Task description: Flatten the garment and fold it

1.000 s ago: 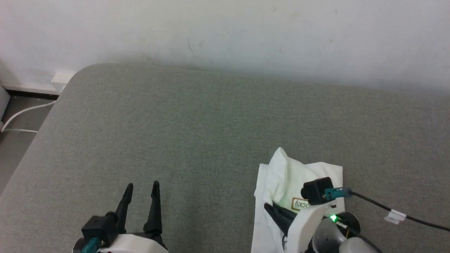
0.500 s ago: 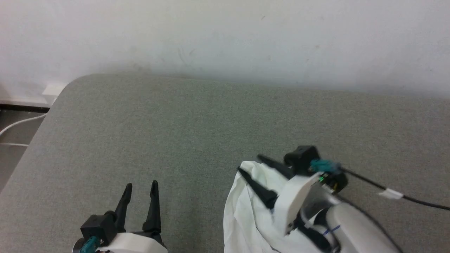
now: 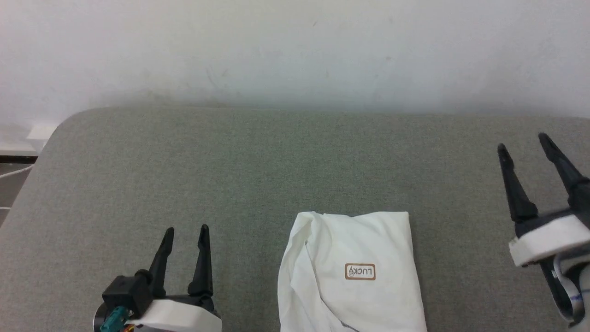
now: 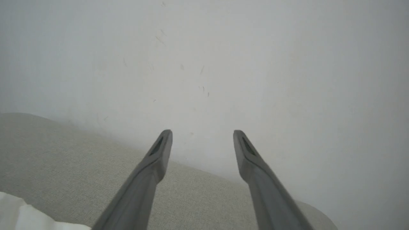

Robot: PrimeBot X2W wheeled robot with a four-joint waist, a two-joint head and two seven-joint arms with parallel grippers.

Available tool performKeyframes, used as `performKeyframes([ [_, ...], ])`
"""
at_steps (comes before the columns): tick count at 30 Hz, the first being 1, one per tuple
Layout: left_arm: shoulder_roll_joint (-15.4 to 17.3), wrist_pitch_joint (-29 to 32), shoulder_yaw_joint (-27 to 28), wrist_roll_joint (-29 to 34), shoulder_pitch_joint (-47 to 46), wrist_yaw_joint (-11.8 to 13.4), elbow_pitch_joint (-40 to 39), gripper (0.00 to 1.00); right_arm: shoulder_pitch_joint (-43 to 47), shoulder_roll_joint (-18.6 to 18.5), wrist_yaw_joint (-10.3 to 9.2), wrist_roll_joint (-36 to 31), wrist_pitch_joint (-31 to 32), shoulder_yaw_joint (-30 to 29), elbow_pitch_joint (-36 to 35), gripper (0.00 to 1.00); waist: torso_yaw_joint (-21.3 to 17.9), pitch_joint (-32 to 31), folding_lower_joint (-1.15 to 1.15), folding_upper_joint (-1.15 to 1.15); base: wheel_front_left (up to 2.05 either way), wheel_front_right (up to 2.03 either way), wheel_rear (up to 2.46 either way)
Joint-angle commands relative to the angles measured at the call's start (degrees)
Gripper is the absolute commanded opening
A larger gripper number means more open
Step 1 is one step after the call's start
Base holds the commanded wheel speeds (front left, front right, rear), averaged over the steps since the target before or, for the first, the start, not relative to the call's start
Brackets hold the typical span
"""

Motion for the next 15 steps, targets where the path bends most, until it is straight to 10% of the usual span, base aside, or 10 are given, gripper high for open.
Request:
performKeyframes([
  [1, -0.10, -0.27, 0.06, 0.33, 0.09, 0.50, -0.60, 1.00, 2.77, 1.48, -0.06, -0.13, -1.66, -1.91, -1.09, 1.00, -0.42, 0.31, 0.00, 0.00, 0.00, 0.00, 0.00],
  [15, -0.09, -0.27, 2.52, 5.46, 2.33, -0.39, -4.01, 1.00, 17.59, 14.02, -0.06, -1.49, -7.80, -4.85, -6.82, 1.00, -2.49, 0.85, 0.00, 0.00, 0.00, 0.00, 0.00],
])
